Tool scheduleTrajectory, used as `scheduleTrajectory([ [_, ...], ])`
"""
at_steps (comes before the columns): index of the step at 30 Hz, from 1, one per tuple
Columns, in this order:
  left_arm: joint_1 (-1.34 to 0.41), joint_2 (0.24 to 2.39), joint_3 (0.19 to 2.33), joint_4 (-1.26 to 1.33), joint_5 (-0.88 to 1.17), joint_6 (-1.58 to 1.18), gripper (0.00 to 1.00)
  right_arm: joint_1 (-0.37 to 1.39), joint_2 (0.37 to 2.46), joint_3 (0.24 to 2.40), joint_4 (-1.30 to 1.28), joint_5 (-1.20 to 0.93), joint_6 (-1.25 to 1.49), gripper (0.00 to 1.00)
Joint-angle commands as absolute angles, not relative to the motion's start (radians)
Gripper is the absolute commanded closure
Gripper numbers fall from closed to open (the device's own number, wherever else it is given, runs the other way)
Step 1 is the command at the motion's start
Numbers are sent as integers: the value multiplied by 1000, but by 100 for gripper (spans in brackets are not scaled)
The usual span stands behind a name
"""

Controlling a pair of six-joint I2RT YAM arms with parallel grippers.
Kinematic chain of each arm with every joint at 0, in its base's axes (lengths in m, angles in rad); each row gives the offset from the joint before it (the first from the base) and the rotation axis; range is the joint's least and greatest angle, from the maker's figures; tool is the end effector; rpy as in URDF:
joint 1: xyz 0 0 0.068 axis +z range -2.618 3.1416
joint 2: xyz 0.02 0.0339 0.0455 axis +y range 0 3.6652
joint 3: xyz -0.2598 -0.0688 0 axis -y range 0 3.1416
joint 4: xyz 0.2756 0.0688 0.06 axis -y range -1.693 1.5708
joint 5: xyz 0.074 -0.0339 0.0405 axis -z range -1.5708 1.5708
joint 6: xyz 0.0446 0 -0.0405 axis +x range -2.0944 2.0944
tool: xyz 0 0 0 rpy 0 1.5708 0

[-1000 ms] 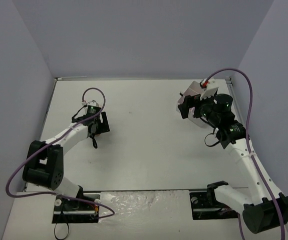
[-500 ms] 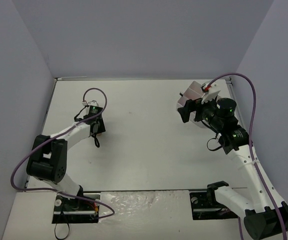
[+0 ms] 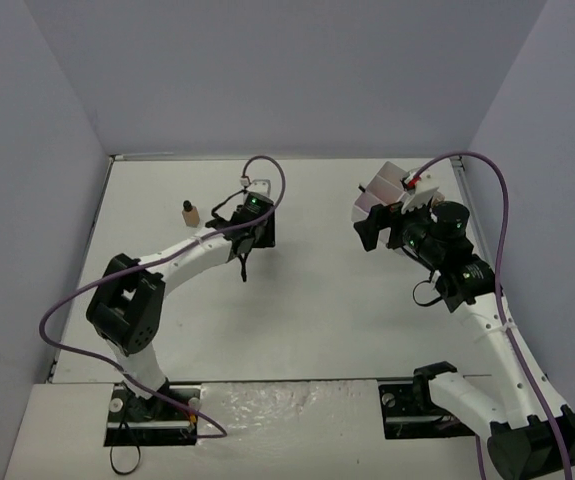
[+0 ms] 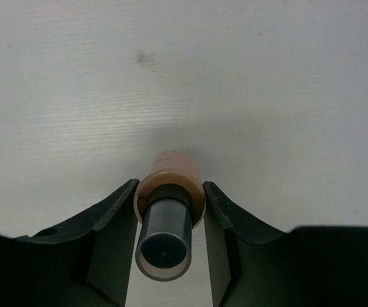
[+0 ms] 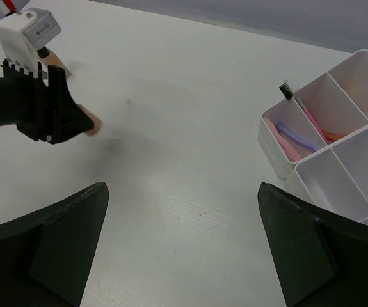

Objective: Organize the makeup

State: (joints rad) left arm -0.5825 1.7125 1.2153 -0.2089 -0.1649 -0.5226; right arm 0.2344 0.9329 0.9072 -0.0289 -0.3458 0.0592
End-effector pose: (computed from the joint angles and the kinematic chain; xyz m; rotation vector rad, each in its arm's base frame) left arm 0.3525 -0.2235 0.2154 -0.0188 2.2964 -0.3944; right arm 0.2476 0.0747 0.3688 -0.4096 1.5942 0.5055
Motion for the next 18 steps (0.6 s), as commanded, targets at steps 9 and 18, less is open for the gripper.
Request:
scheduleTrajectory([
  [9,-784,1940,1457,-208,-174,-496,92,239,923,879,19,-345,84,0],
  [18,-811,1956,1471,-224,-186,-489,36,239,936,887,5,-325,77,0],
])
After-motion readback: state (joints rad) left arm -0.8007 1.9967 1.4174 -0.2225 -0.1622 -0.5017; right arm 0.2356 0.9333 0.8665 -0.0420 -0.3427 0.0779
